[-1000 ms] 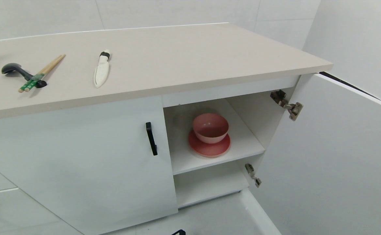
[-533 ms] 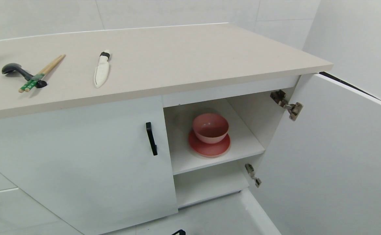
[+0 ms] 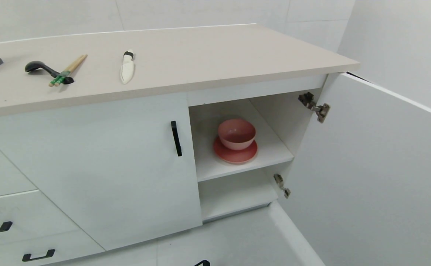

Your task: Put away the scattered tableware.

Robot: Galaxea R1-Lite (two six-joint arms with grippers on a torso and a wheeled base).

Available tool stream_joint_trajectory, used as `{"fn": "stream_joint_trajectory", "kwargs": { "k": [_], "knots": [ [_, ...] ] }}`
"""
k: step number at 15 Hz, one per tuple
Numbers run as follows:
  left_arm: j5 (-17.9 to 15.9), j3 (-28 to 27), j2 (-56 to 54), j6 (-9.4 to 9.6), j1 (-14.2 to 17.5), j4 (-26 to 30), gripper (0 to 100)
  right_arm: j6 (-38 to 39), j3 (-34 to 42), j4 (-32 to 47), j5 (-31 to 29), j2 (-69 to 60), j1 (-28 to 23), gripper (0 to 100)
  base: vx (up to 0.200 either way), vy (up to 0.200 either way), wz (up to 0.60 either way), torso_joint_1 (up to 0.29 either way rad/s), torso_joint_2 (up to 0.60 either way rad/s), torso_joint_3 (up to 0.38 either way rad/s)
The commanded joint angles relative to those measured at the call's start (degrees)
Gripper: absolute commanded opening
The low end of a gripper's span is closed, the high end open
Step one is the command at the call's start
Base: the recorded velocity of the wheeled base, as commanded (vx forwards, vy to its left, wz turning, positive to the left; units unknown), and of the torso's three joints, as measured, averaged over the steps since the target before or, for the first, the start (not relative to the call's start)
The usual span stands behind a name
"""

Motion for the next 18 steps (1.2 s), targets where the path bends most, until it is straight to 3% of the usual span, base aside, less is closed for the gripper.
{"fn": "stream_joint_trajectory", "kwargs": {
  "k": [1, 8, 18],
  "knots": [
    [0.03, -0.09, 0.0, -0.01, 0.02, 0.02, 100, -0.08, 0.0, -0.04, 0.02, 0.44, 0.09, 100, -0.2, -0.2, 0.0, 0.002, 0.0, 0.007],
    [0.03, 0.0, 0.0, -0.01, 0.02, -0.07, 100, -0.08, 0.0, -0.04, 0.02, 0.44, 0.09, 100, 0.0, -0.2, 0.0, 0.002, 0.0, 0.004],
    [0.03, 0.0, 0.0, -0.01, 0.02, 0.02, 100, 0.0, 0.0, -0.04, 0.02, -3.96, 2.2, 100, -0.18, -0.2, 0.0, 0.003, 0.0, 0.002]
  ]
}}
